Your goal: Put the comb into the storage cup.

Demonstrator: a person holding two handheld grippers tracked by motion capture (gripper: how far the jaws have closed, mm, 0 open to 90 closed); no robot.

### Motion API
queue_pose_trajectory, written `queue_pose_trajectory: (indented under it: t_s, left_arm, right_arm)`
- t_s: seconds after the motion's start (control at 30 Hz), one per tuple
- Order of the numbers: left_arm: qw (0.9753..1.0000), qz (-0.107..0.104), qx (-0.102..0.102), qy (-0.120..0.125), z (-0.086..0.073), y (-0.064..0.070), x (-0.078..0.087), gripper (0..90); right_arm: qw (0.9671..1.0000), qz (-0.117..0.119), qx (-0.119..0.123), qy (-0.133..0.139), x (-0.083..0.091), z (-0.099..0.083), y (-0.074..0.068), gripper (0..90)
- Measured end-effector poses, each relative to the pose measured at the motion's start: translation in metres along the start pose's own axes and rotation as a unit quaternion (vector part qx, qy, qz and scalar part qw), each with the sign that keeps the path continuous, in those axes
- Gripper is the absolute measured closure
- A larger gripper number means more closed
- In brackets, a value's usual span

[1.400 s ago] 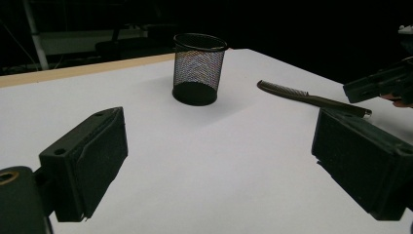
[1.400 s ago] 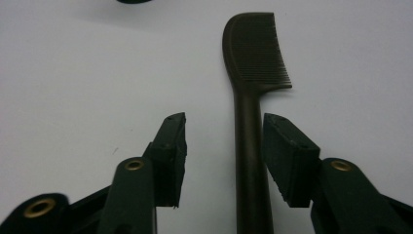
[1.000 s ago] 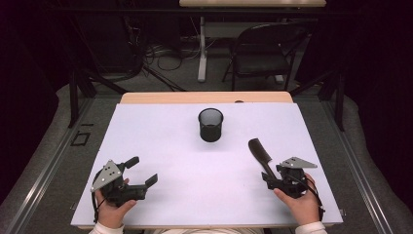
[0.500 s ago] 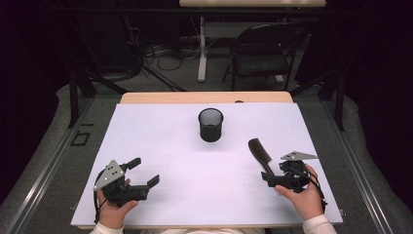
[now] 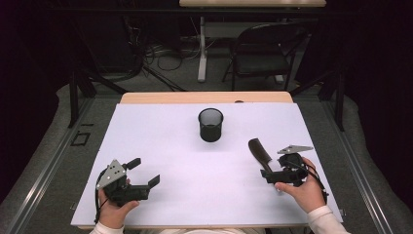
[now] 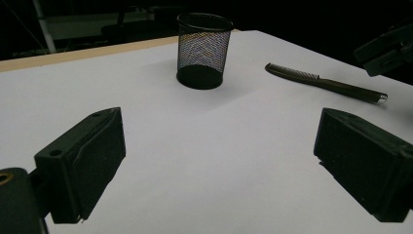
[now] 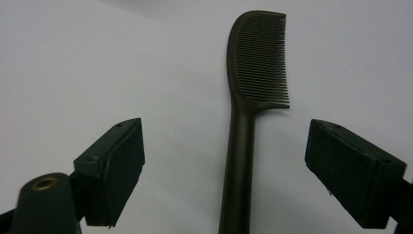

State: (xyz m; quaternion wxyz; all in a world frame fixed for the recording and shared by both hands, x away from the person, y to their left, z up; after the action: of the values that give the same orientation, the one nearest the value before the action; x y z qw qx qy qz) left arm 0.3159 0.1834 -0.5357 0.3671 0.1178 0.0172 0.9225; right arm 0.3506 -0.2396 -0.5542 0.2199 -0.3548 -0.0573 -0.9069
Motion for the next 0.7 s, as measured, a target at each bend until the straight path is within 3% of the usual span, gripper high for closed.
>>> queue_pose_trajectory:
  t_s: [0.4, 0.7]
  left_arm:
    - [0.9999, -0.011, -0.006, -0.005, -0.001, 0.003, 0.000, 4.0]
    - [0.9996, -0.026, 0.009, -0.010, -0.001, 0.005, 0.001, 4.0]
  right_arm:
    - [0.9988, -0.005, 0.027, -0.040, -0.008, 0.007, -0.002, 15.5]
    - [0.9955, -0.007, 0.047, -0.082, -0.016, 0.009, -0.001, 21.3]
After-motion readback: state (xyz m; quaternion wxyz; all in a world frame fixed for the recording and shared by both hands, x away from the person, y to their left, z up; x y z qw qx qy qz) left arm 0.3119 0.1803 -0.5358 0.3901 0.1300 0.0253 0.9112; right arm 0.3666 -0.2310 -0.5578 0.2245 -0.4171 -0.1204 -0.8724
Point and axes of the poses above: each handheld gripper's, and its own axes: x roughly backward along the jaws, z roughly out of its top, y roughly to its right, the point moved 7 cm from there along -x, roughly forward along the jaws, and after that the axes turned 7 degrees about y, right-handed, at the moved point
